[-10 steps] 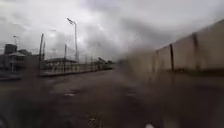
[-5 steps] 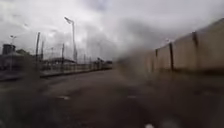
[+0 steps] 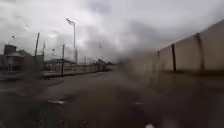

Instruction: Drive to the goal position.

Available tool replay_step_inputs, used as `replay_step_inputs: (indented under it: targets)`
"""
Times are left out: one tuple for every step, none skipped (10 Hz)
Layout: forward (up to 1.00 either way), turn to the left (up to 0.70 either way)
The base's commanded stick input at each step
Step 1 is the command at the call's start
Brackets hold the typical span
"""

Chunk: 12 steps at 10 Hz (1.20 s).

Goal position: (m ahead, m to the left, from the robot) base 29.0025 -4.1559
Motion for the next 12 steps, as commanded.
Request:
replay_step_inputs:
  targets:
    - [0.50,0.02]
    - [0.50,0.02]
    - [0.50,0.02]
    - [0.50,0.02]
    - [0.50,0.02]
    - [0.50,0.02]
    - [0.50,0.02]
    - [0.50,0.02]
    - [0.50,0.02]
    - [0.50,0.02]
    - [0.50,0.02]
    - [0.50,0.02]
